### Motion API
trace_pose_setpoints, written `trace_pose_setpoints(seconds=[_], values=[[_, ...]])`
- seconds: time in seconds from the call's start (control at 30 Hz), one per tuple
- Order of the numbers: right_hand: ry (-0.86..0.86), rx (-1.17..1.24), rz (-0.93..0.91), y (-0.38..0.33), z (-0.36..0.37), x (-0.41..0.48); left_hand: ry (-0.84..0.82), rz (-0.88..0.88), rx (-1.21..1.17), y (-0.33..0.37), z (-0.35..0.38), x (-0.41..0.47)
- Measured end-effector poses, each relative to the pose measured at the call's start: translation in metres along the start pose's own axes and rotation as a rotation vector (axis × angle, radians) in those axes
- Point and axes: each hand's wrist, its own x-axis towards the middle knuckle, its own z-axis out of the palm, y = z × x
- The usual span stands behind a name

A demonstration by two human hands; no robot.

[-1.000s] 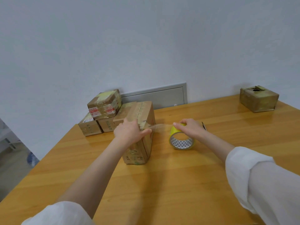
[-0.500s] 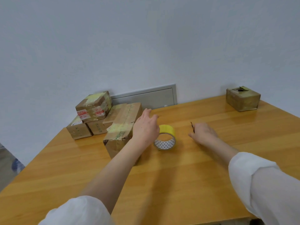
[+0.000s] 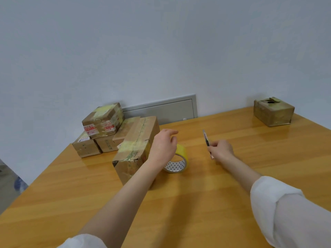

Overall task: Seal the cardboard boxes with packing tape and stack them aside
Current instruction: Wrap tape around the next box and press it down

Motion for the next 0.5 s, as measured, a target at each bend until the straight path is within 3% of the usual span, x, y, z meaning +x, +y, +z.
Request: trace_pose_setpoints(seconds=[0.07,0.13,0.23,0.3,0.4,0.43,0.5], values=[[-0.168,0.505,0.035,-0.017,0.001,-0.008,0.045,-0.111,-0.144,0.003,-0.008,0.007],[-0.413,0.835,0.042,-0.034,0.001,-0.019,0.011,-0.228,-0.305,0.006,-0.014,0.012],[-0.733,0.963,0.04,-0.055,0.005,-0.037,-0.085,-0.382,-0.567,0.01,-0.022,0.013],[-0.859,0.976,0.02,-0.064,0.008,-0.049,-0.148,-0.43,-0.769,0.011,-0.027,0.009],[-0.899,0.968,-0.009,-0.074,0.015,-0.063,-0.168,-0.428,-0.896,0.01,-0.037,0.0],[-0.841,0.939,-0.024,-0.077,0.017,-0.066,-0.128,-0.401,-0.866,0.009,-0.041,-0.003],[-0.557,0.759,-0.135,-0.081,0.02,-0.065,0.018,-0.319,-0.691,0.002,-0.052,-0.004]])
